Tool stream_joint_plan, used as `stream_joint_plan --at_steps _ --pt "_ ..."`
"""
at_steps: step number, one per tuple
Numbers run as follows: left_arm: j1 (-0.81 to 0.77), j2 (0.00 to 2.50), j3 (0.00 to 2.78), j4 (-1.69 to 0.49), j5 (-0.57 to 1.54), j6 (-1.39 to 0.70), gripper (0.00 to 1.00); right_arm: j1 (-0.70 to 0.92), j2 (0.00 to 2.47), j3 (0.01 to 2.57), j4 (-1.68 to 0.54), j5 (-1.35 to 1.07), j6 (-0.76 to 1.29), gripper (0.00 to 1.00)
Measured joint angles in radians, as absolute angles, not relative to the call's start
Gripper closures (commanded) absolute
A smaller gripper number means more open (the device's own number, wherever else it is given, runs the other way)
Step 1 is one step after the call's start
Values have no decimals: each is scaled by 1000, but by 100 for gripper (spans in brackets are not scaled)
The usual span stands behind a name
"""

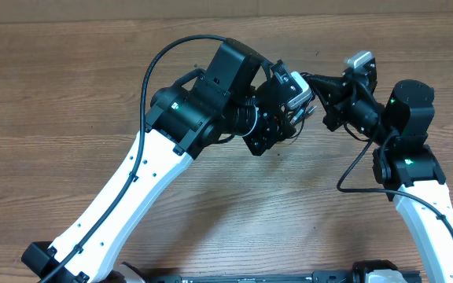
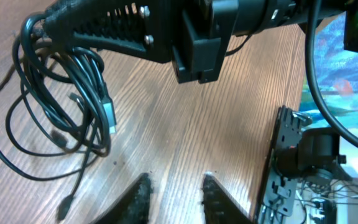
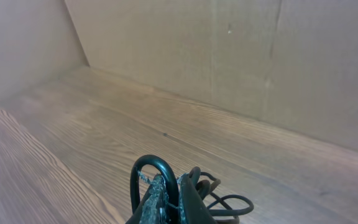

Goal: Untangle cables

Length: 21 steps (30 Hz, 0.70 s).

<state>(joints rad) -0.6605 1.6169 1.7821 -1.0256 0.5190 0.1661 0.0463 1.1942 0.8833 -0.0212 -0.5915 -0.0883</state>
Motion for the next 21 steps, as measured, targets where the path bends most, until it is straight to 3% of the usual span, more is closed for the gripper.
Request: stream_joint_plan --at_steps 1,6,21 --pt "-661 1617 1782 -1026 517 168 29 46 1194 883 -20 -591 -58 96" --pt "-661 1618 1782 -1026 503 168 16 46 1194 883 -20 -650 47 96" --pt "-661 1668 1782 -1032 407 168 19 46 1194 883 -6 -910 184 96"
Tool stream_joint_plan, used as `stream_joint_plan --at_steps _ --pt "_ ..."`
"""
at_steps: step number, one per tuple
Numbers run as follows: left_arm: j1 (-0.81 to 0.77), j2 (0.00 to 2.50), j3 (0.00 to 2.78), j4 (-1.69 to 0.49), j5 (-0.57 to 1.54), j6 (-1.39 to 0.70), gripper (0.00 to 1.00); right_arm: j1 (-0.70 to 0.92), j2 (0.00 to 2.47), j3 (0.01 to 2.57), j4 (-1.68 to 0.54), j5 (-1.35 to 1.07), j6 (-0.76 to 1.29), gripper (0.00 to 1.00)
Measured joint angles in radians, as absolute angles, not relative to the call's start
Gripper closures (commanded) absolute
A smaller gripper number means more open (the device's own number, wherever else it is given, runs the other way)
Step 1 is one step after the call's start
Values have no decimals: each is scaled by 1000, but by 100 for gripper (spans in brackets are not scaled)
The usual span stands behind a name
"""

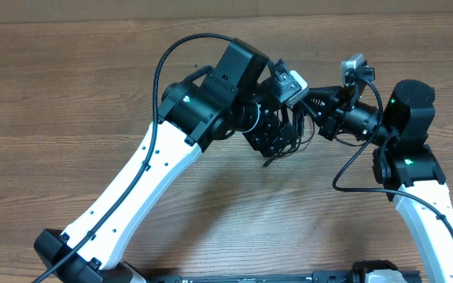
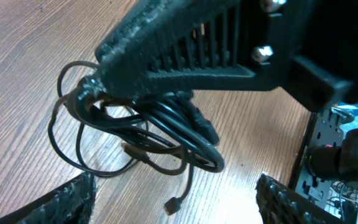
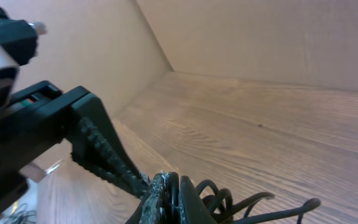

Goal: Untangle cables

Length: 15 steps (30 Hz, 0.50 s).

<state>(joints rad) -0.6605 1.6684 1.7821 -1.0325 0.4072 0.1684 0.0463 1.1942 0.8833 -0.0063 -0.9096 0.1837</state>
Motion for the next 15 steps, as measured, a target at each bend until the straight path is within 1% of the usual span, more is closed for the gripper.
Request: stream_joint_plan --at_steps 5,12,14,15 --pt "-661 1668 1782 -1032 407 168 22 46 1194 883 22 -929 210 96" --pt "-661 1668 1782 -1018 472 168 21 46 1194 883 49 -945 247 96" --pt "-661 1668 1782 -1018 487 162 17 46 1194 883 49 -946 254 96" --pt "-661 1669 1782 -1017 493 156 11 46 1194 883 51 -945 261 96"
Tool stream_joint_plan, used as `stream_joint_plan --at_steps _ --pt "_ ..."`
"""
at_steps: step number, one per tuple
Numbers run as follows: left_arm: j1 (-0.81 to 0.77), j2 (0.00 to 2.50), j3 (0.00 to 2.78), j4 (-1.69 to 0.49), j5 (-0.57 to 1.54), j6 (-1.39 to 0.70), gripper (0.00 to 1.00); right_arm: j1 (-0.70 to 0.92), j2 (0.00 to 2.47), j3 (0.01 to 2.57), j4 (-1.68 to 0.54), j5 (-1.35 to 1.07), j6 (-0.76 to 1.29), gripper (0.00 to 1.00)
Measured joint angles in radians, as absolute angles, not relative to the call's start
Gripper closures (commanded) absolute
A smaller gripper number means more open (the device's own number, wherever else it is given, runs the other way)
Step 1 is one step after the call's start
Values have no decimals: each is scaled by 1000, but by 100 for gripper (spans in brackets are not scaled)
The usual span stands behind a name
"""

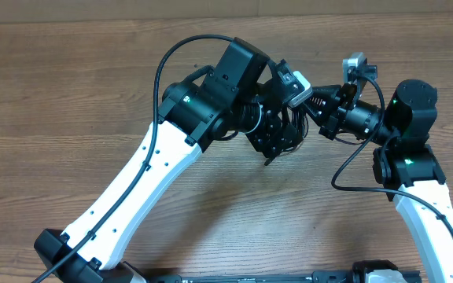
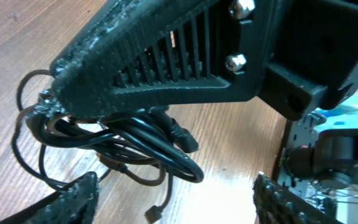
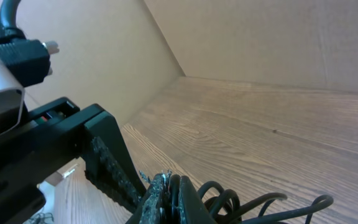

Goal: Untangle cables

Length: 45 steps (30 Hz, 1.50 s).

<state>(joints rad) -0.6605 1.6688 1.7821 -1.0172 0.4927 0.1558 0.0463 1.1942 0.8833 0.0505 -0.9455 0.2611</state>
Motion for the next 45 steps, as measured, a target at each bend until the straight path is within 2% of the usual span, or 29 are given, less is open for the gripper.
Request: stream_joint_plan --at_steps 2,6,21,27,29,31,34,36,39,45 --pt "-661 1668 1782 -1017 501 138 6 46 1194 883 54 -942 283 96" --pt "-661 1669 1782 -1017 510 113 4 46 1194 883 96 -938 337 96" --pt "-661 1669 1782 -1010 513 100 8 46 1194 883 153 -938 459 96" --pt "-661 1669 1782 -1050 484 98 5 46 1194 883 -20 -862 409 96" --pt "-661 1669 1782 -1059 457 85 2 46 1194 882 -97 -796 389 88" --pt "-661 1669 1782 -1063 424 70 0 46 1194 882 -181 -712 363 75" --pt "-661 1669 1783 -1068 371 49 0 46 1194 880 -274 -571 273 46" --pt "-661 1669 1783 -1067 348 38 0 46 1194 879 -312 -498 195 31" --pt "-661 1669 1783 -1067 326 28 0 46 1207 879 -356 -419 61 23" --pt "-661 1669 1783 -1067 310 25 0 46 1340 879 -382 -355 -159 24"
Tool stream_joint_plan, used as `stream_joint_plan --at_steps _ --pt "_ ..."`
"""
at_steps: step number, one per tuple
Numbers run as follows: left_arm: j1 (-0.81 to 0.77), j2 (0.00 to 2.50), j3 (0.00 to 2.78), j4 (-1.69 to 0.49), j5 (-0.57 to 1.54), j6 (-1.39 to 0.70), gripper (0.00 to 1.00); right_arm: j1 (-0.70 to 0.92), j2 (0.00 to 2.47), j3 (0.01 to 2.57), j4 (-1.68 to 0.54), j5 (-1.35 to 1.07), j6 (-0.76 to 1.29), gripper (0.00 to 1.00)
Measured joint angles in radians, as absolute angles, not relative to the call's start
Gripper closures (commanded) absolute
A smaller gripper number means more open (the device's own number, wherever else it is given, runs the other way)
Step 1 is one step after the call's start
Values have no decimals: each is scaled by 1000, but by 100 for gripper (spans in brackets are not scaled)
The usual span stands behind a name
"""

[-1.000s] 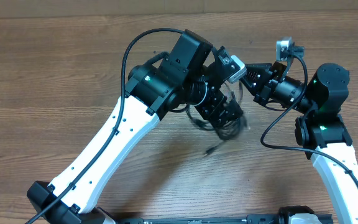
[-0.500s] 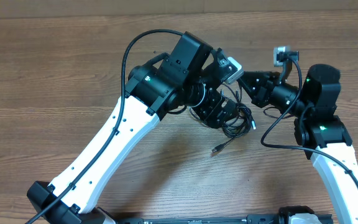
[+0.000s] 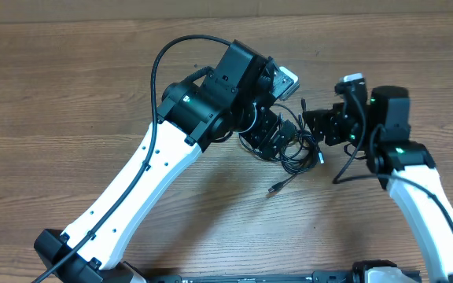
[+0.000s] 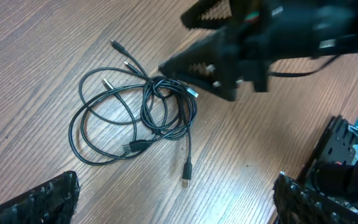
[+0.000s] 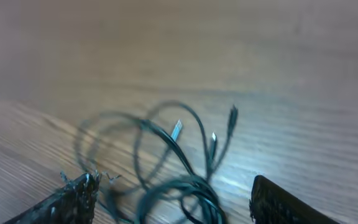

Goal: Untangle cables

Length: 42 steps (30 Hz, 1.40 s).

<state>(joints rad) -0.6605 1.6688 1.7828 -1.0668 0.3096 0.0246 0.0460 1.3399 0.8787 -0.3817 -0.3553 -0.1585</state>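
Observation:
A tangle of thin black cables (image 4: 135,118) lies loose on the wooden table (image 4: 36,37), with several plug ends sticking out; one USB end (image 4: 187,169) trails toward me. In the overhead view the cables (image 3: 297,151) sit between the two arms. My left gripper (image 4: 173,205) hangs well above them, open wide and empty. My right gripper (image 5: 176,196) is open just over the bundle (image 5: 179,168), which looks blurred there. The left wrist view shows the right gripper (image 4: 210,62) at the bundle's far edge, jaws apart.
Bare wooden tabletop (image 3: 69,79) surrounds the cables. A cardboard wall (image 3: 211,6) runs along the far edge. The left arm's black wrist (image 3: 226,86) overhangs the left part of the bundle. A black frame (image 4: 340,168) sits at the table's near edge.
My right gripper was shut on the cable bundle, holding it up; now it is open and the bundle lies spread on the table. My left gripper is farther from the cables.
First my right gripper held the bundle hanging above the table, with the left jaws close together nearby. Then the left gripper stood wide open close under the held bundle, twice. Now the bundle is let go and lies flat, both grippers open.

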Motion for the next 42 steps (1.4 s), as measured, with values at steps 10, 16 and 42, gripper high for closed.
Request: stream_joint_plan --at_steps 10,16,42 --pt "-661 1669 1783 -1067 305 25 0 46 1562 879 -404 -343 -346 44" --pt "-661 1669 1783 -1067 293 25 0 46 1566 879 -449 -340 -433 37" --pt "-661 1669 1783 -1074 286 25 0 46 1700 878 -392 -294 -658 77"
